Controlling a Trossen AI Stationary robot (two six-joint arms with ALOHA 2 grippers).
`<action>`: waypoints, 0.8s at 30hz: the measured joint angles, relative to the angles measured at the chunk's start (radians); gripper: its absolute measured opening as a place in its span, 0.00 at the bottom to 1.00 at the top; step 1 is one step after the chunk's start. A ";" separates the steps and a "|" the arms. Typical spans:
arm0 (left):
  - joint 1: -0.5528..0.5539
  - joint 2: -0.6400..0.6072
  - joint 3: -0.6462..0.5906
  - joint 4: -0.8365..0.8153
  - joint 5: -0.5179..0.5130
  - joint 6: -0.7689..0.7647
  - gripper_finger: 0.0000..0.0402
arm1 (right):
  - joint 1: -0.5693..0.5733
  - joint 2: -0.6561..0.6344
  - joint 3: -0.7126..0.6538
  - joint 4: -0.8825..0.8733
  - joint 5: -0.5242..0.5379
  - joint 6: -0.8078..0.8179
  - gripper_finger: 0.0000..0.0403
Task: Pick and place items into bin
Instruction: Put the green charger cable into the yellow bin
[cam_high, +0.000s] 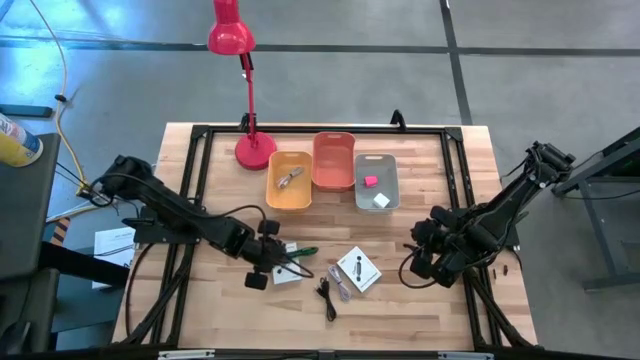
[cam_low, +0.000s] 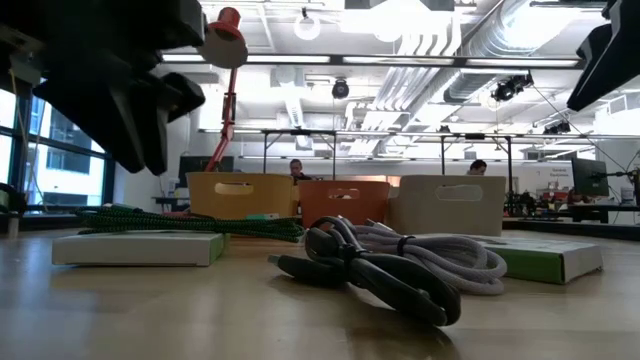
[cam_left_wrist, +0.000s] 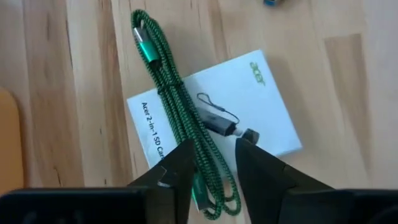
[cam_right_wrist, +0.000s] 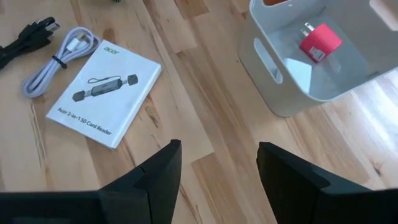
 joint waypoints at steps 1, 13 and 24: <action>0.000 0.010 0.000 0.013 0.000 0.000 0.30 | 0.000 0.000 0.000 0.001 -0.006 0.000 0.49; 0.000 0.106 0.000 0.039 0.008 -0.057 0.51 | 0.000 0.000 0.000 0.025 -0.007 0.002 0.49; 0.001 0.106 -0.024 0.033 -0.011 -0.079 0.43 | 0.000 0.000 0.000 0.036 0.003 0.004 0.49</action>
